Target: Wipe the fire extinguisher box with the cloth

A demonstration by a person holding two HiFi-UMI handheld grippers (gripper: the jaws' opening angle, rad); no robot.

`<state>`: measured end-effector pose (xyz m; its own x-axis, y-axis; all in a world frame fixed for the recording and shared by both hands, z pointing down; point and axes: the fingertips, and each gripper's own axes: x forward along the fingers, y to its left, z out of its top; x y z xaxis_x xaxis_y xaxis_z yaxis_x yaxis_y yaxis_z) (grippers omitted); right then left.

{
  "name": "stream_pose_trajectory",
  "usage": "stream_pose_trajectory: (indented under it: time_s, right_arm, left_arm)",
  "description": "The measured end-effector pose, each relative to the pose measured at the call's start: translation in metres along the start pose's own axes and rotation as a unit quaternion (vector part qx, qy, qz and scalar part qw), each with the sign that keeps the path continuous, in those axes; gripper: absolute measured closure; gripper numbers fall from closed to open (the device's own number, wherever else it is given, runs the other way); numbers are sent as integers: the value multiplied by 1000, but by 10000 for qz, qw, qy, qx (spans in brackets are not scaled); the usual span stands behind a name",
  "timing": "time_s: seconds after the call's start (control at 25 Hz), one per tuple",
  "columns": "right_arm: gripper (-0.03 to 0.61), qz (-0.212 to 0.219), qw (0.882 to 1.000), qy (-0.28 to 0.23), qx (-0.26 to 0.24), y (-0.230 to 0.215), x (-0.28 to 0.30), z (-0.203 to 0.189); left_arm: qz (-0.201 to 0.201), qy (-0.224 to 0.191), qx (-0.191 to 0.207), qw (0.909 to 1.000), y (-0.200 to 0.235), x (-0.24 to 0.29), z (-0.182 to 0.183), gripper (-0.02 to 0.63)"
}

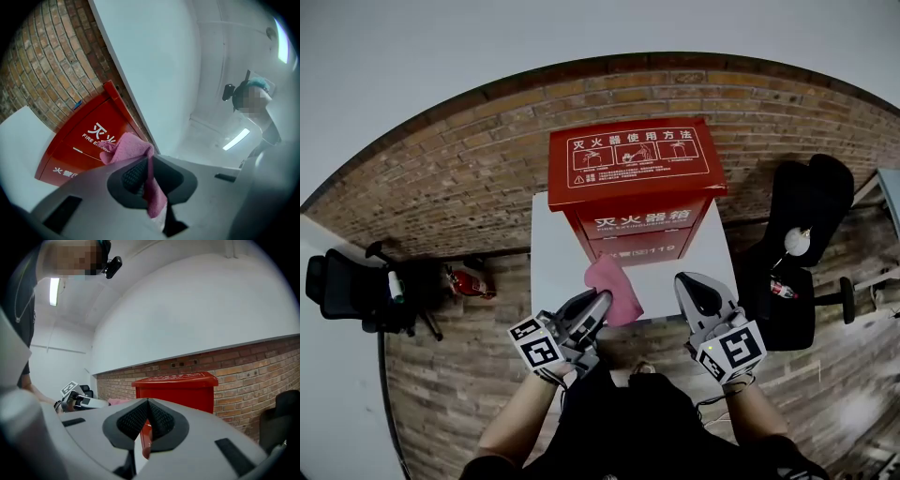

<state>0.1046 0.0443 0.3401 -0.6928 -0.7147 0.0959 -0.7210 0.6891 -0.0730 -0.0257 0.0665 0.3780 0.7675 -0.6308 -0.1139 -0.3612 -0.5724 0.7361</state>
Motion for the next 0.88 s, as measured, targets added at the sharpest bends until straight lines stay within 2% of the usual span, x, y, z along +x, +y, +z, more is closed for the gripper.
stream_pose_trajectory:
  time_s: [0.44, 0.76, 0.88]
  right_arm:
    - [560, -182, 9993, 254, 206, -2, -32, -39]
    - [560, -357, 9977, 515, 250, 7, -21, -71]
    - [560, -401, 9955, 808, 295, 11, -21, -88]
  left_arm:
    - [-59, 269, -463, 9985, 52, -3, -53, 558]
    - [-57, 348, -931, 9950, 135, -7, -79, 558]
    - [185, 470, -1042, 9933, 170, -7, -93, 558]
